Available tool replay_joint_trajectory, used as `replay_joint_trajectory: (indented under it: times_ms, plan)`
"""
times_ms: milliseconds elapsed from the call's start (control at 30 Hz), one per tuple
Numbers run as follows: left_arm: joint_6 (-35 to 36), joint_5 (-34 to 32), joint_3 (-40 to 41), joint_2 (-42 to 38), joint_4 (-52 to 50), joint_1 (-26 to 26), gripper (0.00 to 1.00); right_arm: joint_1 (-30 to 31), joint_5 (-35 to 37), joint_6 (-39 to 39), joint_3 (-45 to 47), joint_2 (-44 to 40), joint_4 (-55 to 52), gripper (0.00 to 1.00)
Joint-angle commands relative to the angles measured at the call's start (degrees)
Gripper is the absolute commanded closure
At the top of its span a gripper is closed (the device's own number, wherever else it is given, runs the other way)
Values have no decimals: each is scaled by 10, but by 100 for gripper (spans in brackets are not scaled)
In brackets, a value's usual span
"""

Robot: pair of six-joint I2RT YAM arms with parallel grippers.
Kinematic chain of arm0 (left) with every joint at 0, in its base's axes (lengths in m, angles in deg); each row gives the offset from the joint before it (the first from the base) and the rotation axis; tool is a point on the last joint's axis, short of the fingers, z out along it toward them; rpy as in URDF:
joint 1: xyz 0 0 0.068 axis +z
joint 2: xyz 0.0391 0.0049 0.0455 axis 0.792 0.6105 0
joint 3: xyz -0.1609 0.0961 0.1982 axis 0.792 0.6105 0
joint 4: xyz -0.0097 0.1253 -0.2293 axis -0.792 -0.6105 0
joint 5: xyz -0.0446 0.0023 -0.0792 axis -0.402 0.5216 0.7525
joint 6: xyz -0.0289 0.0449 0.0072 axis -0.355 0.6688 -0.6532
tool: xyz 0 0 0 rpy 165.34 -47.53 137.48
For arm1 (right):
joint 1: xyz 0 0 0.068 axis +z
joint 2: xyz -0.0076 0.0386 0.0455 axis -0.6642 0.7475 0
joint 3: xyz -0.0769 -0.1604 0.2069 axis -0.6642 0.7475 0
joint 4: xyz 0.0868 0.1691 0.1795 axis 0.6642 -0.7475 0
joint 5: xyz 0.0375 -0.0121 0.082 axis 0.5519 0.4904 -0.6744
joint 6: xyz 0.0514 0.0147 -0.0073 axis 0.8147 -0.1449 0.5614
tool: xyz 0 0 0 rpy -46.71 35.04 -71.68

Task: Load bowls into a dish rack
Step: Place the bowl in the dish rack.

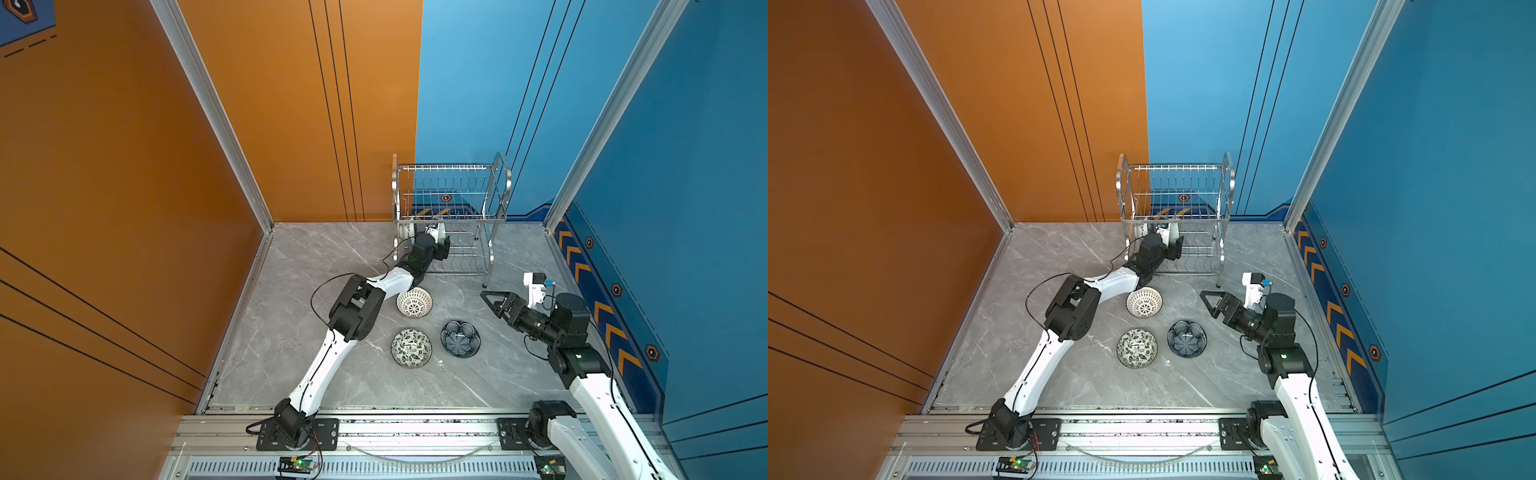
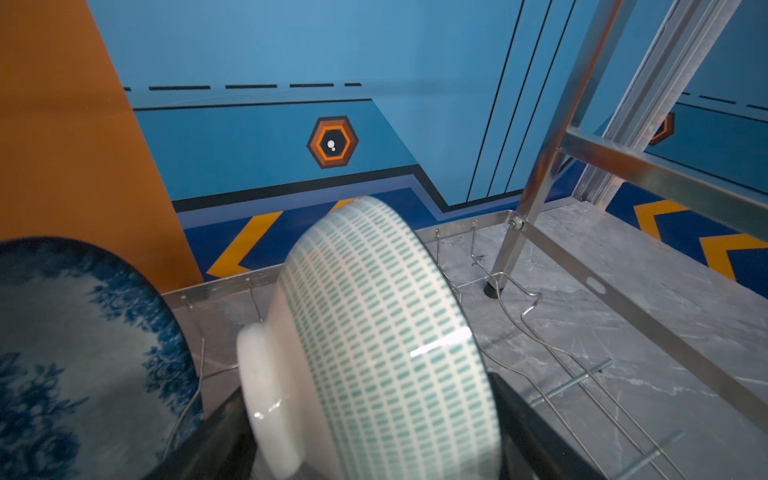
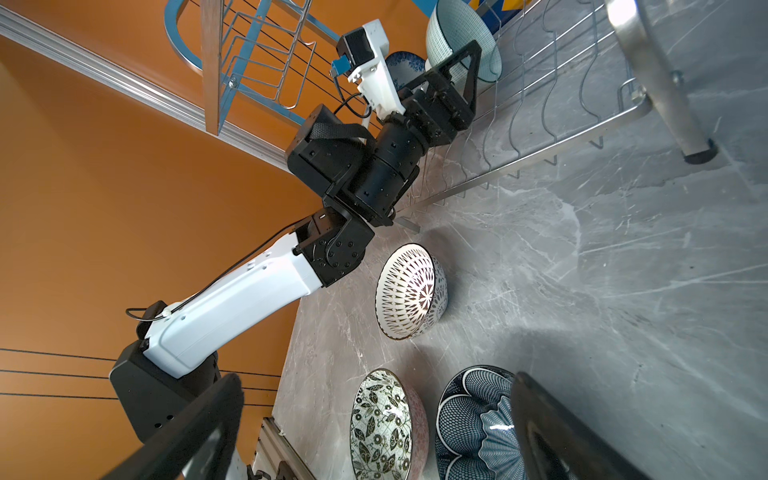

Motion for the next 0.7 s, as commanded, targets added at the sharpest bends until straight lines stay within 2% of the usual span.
replay_joint_trajectory:
  times_ms: [0,667]
  plan:
    - [17,-12,-19,7,14,-9,18,-4,-10,-3,-3,-9,-9,0]
    - [31,-8,38,-36,49,-13,15,-4,-11,2,-5,-17,-11,0]
